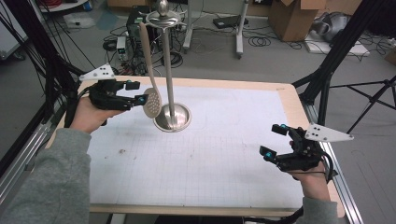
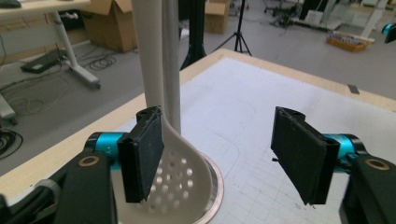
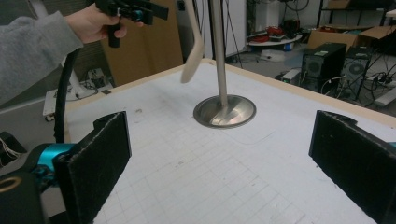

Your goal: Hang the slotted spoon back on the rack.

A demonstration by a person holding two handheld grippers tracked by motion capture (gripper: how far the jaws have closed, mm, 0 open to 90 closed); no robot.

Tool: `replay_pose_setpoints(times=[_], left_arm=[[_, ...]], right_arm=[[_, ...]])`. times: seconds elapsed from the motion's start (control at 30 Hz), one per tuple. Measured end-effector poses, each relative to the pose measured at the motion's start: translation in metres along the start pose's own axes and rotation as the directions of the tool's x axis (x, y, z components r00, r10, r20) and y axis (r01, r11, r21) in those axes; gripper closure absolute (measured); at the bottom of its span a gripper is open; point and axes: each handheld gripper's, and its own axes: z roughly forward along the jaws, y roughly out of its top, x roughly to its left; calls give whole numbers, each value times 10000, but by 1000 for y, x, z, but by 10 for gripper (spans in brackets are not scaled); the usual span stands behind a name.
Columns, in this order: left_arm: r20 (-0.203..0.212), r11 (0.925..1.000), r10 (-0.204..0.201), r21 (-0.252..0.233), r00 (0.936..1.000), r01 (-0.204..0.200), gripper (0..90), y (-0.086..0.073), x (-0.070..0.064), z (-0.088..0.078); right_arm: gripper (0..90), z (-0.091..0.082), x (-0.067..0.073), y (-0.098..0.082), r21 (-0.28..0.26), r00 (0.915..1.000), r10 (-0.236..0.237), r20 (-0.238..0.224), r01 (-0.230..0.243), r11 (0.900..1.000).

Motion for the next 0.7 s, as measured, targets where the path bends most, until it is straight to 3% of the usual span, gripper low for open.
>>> replay_pose_setpoints(times=[0.13, 0.33, 0.57, 0.7], left_arm=[[107, 9984, -176, -527, 9998, 181, 223, -6, -2, -13], [64, 9963, -299, -802, 9995, 303, 91, -12, -6, -21], [-6, 9940, -279, -1060, 9996, 277, 63, -25, -15, -28], [132, 9911, -469, -1242, 9988, 482, 63, -37, -19, -35]], right_arm=[[43, 1, -1, 0, -57, 10000, -25, -6, 25, 10000], [43, 1, -1, 0, -48, 10000, -20, 16, 20, 10000], [43, 3, 0, 1, -23, 10000, -30, -17, 30, 10000], [43, 3, 1, 1, -51, 10000, -41, -12, 41, 10000]])
